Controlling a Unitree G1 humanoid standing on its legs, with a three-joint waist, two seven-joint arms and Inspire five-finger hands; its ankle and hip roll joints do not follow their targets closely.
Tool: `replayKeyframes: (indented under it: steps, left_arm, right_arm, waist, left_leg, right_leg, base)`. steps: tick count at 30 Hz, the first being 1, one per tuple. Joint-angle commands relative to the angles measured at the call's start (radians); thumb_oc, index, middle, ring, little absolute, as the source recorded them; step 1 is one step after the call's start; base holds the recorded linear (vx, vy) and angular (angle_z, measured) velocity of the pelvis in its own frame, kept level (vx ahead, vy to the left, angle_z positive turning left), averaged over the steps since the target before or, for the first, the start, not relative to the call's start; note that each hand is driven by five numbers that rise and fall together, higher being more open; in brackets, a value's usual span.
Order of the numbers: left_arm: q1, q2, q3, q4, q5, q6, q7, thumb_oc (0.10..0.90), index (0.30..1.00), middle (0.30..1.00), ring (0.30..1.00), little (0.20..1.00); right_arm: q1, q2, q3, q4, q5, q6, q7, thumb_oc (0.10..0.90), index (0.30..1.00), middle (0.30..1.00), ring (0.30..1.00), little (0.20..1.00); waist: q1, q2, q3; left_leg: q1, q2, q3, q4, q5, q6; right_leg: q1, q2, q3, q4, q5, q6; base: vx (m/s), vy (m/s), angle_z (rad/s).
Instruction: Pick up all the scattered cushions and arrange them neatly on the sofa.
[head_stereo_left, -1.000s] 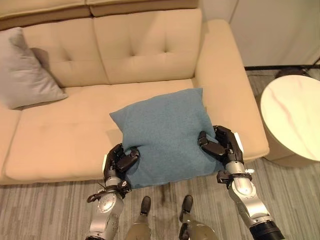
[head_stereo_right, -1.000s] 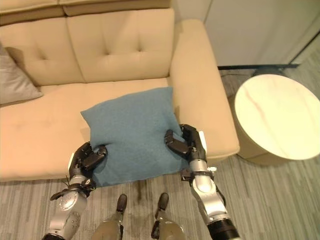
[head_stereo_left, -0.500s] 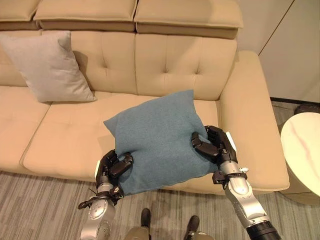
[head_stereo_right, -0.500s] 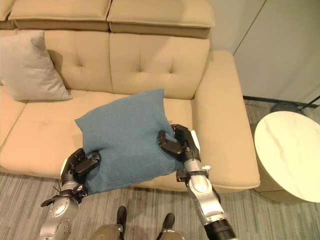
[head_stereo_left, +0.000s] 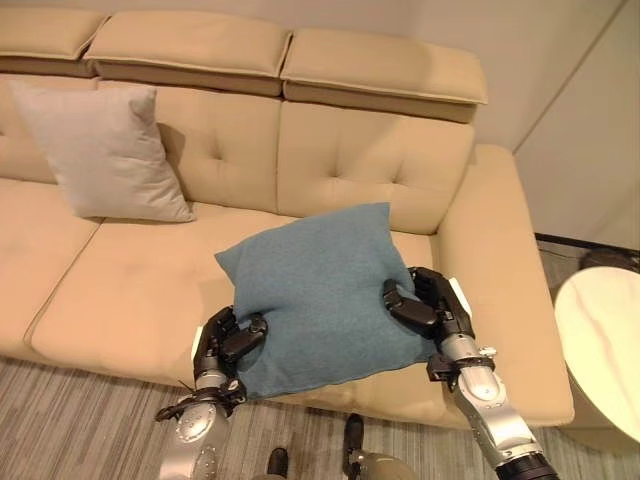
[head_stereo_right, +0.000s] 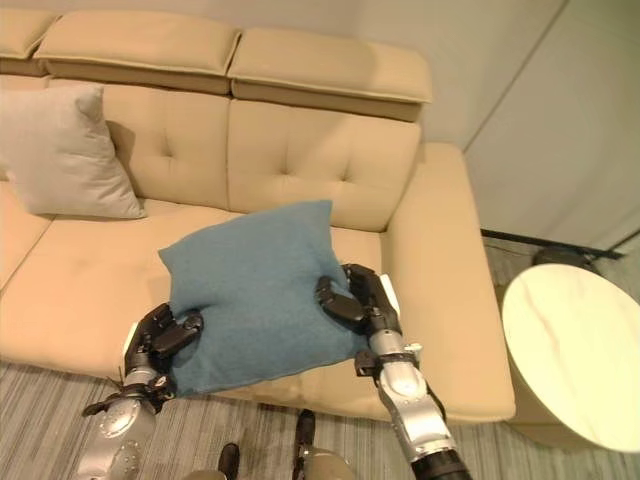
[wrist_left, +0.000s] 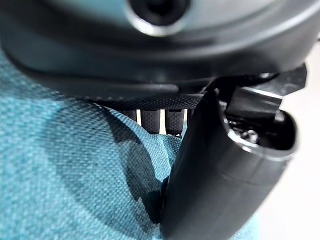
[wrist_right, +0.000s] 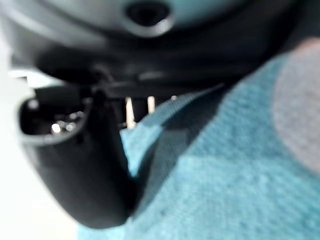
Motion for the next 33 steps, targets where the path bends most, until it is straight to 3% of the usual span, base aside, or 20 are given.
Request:
replayKeyframes:
  steps: [1,4,7,9,21,26,28,31,33]
  left_arm:
    - [-0.174,-0.011,-0.051,-0.18,0.029,-0.118,-0.119,0.4,0.3,0.3,0.3,0.3]
    - [-0.174,-0.013,-0.054,-0.181,0.027,-0.111,-0.119,0.4,0.3,0.3,0.3,0.3]
    - [-0.185,-0.003,-0.052,-0.191,0.044,-0.107,-0.099,0.4,0.3,0.3,0.3,0.3]
    - [-0.166,-0.002,-0.048,-0.204,0.044,-0.109,-0.109,0.4,0.3,0.3,0.3,0.3]
    - [-0.168,0.045,-0.019,-0.26,0.067,-0.113,-0.097,0.4,0.3,0.3,0.3,0.3]
    - [-0.37,0.068,-0.057,-0.282,0.119,-0.168,-0.04,0.4,0.3,0.3,0.3,0.3]
    - [-0.546,0.081,-0.081,-0.29,0.175,-0.221,0.033,0.4,0.3,0.3,0.3,0.3]
    - [-0.655,0.098,-0.087,-0.282,0.217,-0.251,0.091,0.4,0.3,0.3,0.3,0.3]
    - [-0.798,0.123,-0.099,-0.255,0.316,-0.281,0.195,0.4,0.3,0.3,0.3,0.3]
  right_arm:
    - [-0.085,0.048,0.018,-0.156,0.01,-0.138,0.018,0.4,0.3,0.3,0.3,0.3]
    - [-0.08,0.045,0.013,-0.156,0.01,-0.137,0.017,0.4,0.3,0.3,0.3,0.3]
    - [-0.077,0.049,0.003,-0.15,0.018,-0.136,0.004,0.4,0.3,0.3,0.3,0.3]
    - [-0.068,0.051,0.001,-0.154,0.006,-0.135,0.014,0.4,0.3,0.3,0.3,0.3]
    - [-0.093,0.074,0.001,-0.185,-0.032,-0.132,0.006,0.4,0.3,0.3,0.3,0.3]
    - [-0.244,0.081,0.021,-0.222,-0.075,-0.176,-0.062,0.4,0.3,0.3,0.3,0.3]
    - [-0.413,0.082,0.054,-0.23,-0.131,-0.204,-0.133,0.4,0.3,0.3,0.3,0.3]
    - [-0.515,0.074,0.069,-0.225,-0.175,-0.216,-0.185,0.4,0.3,0.3,0.3,0.3]
    - [-0.657,0.04,0.084,-0.212,-0.305,-0.233,-0.296,0.4,0.3,0.3,0.3,0.3]
  waist:
    - [-0.007,-0.055,-0.098]
    - [-0.006,-0.066,-0.1]
    - [0.008,-0.066,-0.094]
    - [0.007,-0.045,-0.111]
    - [0.02,-0.032,-0.132]
    - [0.001,-0.002,-0.096]
    - [-0.009,0.019,-0.067]
    - [-0.009,0.027,-0.064]
    - [-0.006,0.039,-0.07]
  left_leg:
    - [-0.022,0.026,0.098,0.144,-0.104,-0.001]
    - [-0.047,0.036,0.107,0.109,-0.118,0.004]
    - [-0.114,0.046,0.079,0.018,-0.046,-0.009]
    - [-0.07,0.043,0.051,-0.055,-0.04,-0.012]
    - [0.014,-0.001,0.109,-0.097,-0.074,0.036]
    - [-0.044,-0.013,0.125,-0.119,-0.061,0.044]
    - [-0.134,-0.022,0.136,-0.126,-0.035,0.045]
    - [-0.195,-0.028,0.143,-0.133,-0.014,0.044]
    - [-0.266,-0.032,0.149,-0.161,0.024,0.036]
  right_leg:
    - [0.048,-0.029,0.016,0.027,-0.12,0.093]
    - [0.061,-0.039,0.016,0.022,-0.13,0.094]
    - [0.084,-0.035,0.032,0.02,-0.151,0.1]
    - [0.098,-0.031,0.044,0.027,-0.16,0.101]
    - [0.104,-0.083,0.098,0.047,-0.153,0.133]
    - [0.012,-0.1,0.118,0.045,-0.129,0.144]
    - [-0.099,-0.102,0.14,0.053,-0.094,0.152]
    - [-0.169,-0.103,0.15,0.053,-0.068,0.157]
    - [-0.25,-0.111,0.154,0.04,-0.035,0.168]
  base:
    - [0.06,-0.017,0.33]
    - [0.11,0.017,0.06]
    - [0.12,0.086,-0.08]
    - [0.18,0.163,-0.39]
    - [0.07,0.1,-0.22]
    - [-0.14,0.053,-0.04]
    - [-0.36,0.078,-0.18]
    - [-0.22,0.05,-0.22]
    - [-0.15,0.037,-0.26]
